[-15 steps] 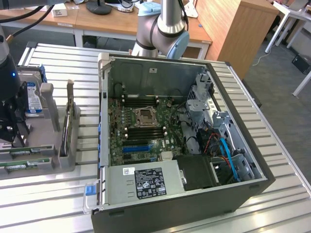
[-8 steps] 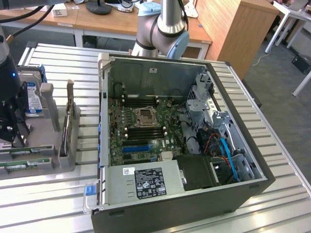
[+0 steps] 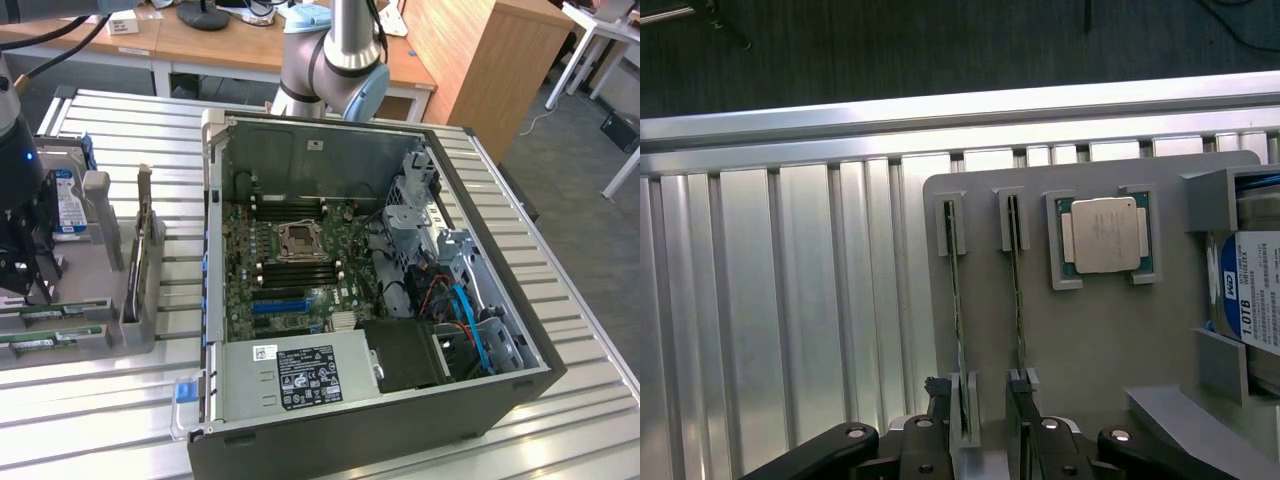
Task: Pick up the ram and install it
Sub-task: 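Pick up the ram and move it above insertion slot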
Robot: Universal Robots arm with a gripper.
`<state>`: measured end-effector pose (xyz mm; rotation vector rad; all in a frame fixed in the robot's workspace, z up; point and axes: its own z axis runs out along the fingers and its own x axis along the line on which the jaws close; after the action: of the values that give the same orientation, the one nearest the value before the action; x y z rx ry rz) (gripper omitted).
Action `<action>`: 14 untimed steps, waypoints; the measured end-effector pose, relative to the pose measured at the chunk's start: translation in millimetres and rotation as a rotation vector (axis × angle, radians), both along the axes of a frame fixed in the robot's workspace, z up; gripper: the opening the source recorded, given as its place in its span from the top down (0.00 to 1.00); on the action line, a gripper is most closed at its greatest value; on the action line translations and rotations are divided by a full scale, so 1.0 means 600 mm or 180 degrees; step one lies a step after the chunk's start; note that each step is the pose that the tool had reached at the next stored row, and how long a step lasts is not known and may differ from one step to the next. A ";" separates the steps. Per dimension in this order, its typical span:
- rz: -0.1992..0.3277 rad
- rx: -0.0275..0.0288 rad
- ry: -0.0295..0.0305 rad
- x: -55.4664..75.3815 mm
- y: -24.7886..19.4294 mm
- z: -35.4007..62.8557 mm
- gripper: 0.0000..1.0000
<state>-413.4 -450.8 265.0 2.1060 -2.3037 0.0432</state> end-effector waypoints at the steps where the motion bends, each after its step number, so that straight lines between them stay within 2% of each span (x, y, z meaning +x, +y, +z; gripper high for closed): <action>1: 0.0000 0.0001 -0.0001 0.000 0.0000 -0.001 0.64; 14: 0.0001 0.0000 0.0000 0.000 -0.0001 -0.015 0.64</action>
<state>-413.5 -450.9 255.8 2.1062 -2.3034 0.0432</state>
